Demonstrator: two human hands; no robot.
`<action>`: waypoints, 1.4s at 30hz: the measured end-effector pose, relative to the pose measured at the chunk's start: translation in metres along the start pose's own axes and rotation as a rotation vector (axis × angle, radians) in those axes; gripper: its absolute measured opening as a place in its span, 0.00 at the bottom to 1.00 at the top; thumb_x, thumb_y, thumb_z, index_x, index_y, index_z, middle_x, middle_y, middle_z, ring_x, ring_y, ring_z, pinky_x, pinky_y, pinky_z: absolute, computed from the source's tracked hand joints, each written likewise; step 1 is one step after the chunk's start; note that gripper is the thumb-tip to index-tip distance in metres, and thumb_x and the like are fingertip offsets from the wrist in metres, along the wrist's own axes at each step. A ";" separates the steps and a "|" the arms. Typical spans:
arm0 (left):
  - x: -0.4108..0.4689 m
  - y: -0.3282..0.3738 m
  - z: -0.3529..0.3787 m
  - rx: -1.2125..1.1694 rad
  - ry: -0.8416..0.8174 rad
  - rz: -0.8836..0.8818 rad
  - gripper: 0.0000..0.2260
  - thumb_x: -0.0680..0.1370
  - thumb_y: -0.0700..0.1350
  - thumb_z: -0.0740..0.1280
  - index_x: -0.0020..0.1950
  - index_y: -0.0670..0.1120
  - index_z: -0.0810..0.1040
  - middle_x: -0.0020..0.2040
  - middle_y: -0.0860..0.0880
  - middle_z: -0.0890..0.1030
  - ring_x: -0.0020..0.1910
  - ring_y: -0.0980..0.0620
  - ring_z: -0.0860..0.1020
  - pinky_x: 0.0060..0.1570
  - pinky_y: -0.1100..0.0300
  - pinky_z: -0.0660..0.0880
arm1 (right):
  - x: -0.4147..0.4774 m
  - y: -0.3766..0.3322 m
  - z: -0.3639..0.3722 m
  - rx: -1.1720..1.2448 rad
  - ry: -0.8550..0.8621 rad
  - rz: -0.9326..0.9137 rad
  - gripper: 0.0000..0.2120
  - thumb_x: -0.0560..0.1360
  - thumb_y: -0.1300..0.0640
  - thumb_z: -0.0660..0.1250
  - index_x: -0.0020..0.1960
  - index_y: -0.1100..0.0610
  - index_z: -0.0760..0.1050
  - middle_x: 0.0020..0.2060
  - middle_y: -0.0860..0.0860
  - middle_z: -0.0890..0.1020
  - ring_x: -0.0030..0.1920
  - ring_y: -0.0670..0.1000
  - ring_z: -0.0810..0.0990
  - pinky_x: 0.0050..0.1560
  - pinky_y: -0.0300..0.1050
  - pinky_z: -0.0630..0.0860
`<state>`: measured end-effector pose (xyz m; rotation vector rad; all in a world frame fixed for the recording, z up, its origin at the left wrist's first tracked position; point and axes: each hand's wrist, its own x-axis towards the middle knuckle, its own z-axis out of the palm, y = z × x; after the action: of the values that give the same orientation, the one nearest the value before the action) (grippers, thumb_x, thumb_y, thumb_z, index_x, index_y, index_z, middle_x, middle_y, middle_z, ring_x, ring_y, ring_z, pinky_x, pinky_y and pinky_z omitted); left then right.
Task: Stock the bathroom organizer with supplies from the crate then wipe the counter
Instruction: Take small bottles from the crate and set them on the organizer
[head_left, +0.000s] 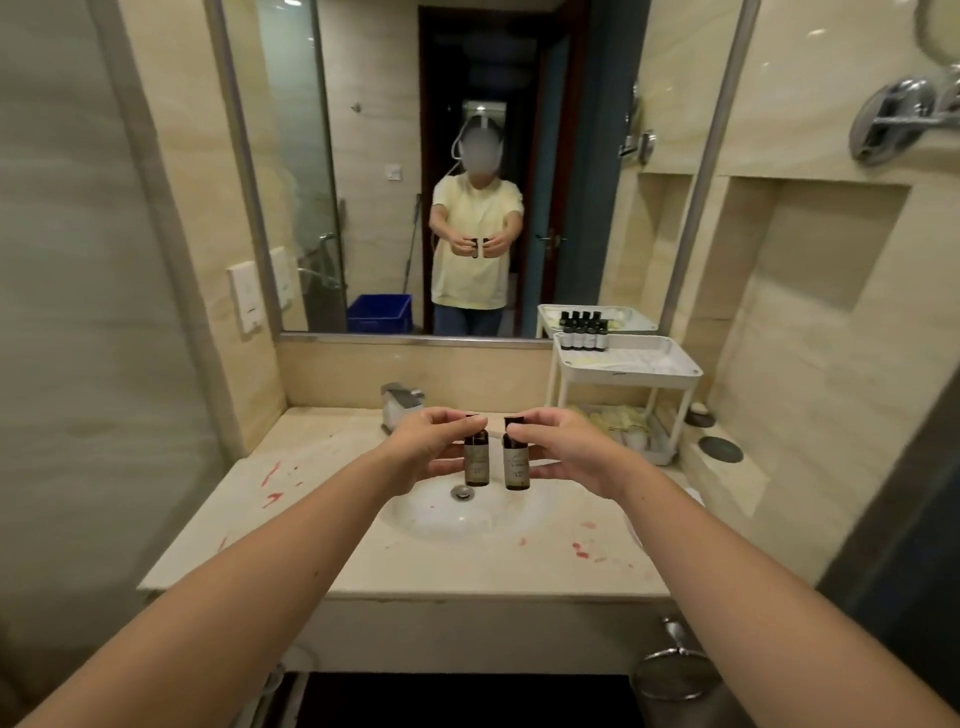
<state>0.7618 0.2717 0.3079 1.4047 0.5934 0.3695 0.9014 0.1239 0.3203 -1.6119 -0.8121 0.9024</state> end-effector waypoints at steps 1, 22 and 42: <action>0.014 0.003 0.003 0.010 -0.014 0.001 0.16 0.70 0.49 0.77 0.55 0.44 0.81 0.48 0.46 0.86 0.46 0.51 0.85 0.39 0.61 0.80 | 0.007 -0.001 -0.008 -0.001 0.022 0.003 0.09 0.77 0.56 0.70 0.57 0.54 0.78 0.48 0.50 0.84 0.46 0.48 0.83 0.43 0.43 0.79; 0.243 0.058 0.099 0.169 -0.266 0.054 0.15 0.70 0.48 0.76 0.55 0.45 0.81 0.47 0.47 0.86 0.42 0.53 0.83 0.44 0.59 0.81 | 0.137 -0.005 -0.172 0.065 0.330 0.021 0.11 0.76 0.56 0.71 0.57 0.54 0.78 0.52 0.51 0.84 0.54 0.51 0.83 0.49 0.49 0.82; 0.465 0.099 0.216 0.424 -0.109 0.150 0.14 0.75 0.45 0.73 0.58 0.42 0.79 0.51 0.44 0.82 0.48 0.49 0.81 0.47 0.58 0.80 | 0.311 -0.011 -0.377 -0.184 0.280 0.043 0.06 0.77 0.58 0.69 0.54 0.55 0.78 0.51 0.51 0.82 0.53 0.48 0.81 0.53 0.47 0.80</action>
<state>1.2721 0.3785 0.3399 1.8713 0.4944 0.2930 1.3801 0.2206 0.3399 -1.8724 -0.6802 0.6265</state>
